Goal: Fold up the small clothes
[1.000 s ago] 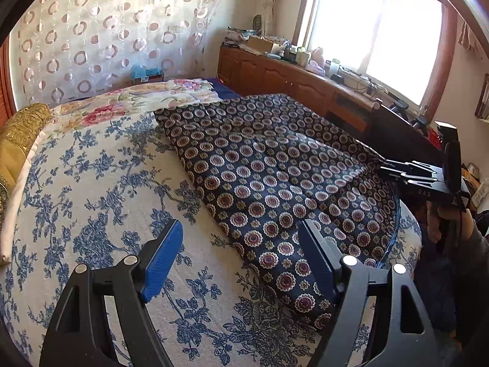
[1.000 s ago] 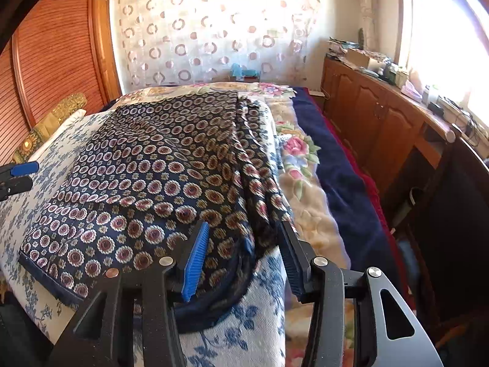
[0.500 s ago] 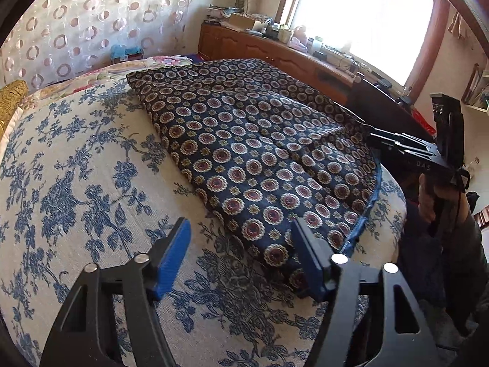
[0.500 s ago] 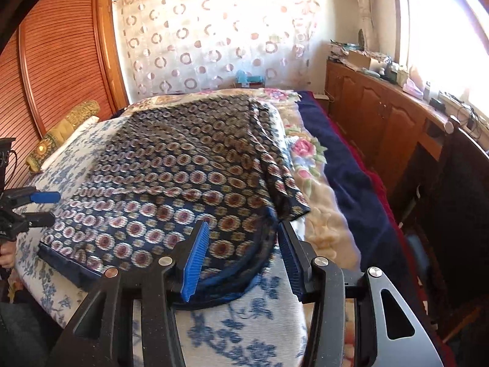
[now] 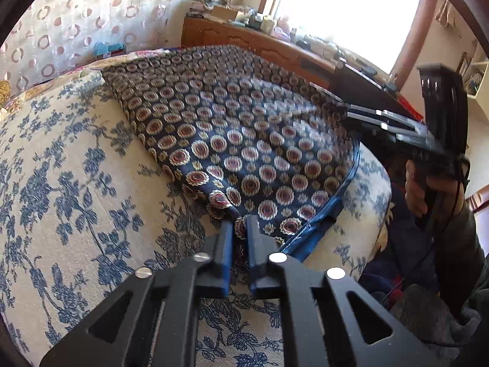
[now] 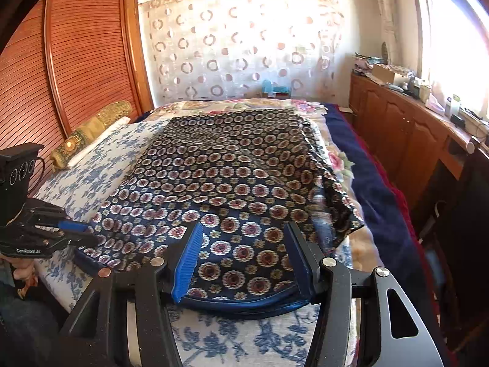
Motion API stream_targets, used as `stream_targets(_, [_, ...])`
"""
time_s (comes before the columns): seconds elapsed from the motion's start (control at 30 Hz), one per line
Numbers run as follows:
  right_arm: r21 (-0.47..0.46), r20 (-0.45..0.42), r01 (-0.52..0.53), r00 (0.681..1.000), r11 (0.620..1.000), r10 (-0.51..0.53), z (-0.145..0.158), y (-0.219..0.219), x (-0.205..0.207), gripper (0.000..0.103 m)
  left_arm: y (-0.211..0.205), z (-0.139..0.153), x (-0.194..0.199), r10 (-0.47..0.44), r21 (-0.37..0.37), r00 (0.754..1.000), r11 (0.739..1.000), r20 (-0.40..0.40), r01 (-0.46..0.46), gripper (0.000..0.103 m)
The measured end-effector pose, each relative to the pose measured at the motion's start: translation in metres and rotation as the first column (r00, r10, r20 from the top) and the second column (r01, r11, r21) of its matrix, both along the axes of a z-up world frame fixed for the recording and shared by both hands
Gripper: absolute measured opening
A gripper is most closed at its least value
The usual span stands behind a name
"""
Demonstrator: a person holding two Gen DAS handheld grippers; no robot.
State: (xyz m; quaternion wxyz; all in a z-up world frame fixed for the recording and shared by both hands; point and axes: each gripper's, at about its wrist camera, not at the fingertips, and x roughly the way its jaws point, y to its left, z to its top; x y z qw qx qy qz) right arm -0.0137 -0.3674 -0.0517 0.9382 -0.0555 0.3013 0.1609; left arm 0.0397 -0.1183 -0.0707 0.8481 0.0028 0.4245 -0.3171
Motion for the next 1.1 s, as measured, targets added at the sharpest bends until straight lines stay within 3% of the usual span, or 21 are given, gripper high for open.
stream_targets(0.17, [0.001, 0.005, -0.054, 0.999, 0.999, 0.054, 0.003, 0.007, -0.011, 0.065, 0.003, 0.026, -0.001, 0.010, -0.058, 0.999, 0.998, 0.051, -0.007, 0.005])
stream_targets(0.4, [-0.009, 0.005, -0.133, 0.991, 0.991, 0.133, 0.000, 0.027, -0.024, 0.067, 0.001, 0.057, 0.014, 0.036, -0.088, 0.991, 0.996, 0.126, -0.026, 0.004])
stream_targets(0.77, [0.010, -0.039, -0.197, 0.980, 0.980, 0.197, -0.002, 0.032, -0.032, 0.068, -0.003, 0.068, 0.041, 0.091, -0.108, 0.983, 0.991, 0.157, -0.075, 0.004])
stream_targets(1.1, [-0.149, -0.045, -0.127, 0.992, 0.981, 0.122, -0.015, 0.026, -0.019, 0.068, 0.004, 0.063, 0.045, 0.120, -0.130, 0.983, 0.986, 0.140, -0.102, 0.004])
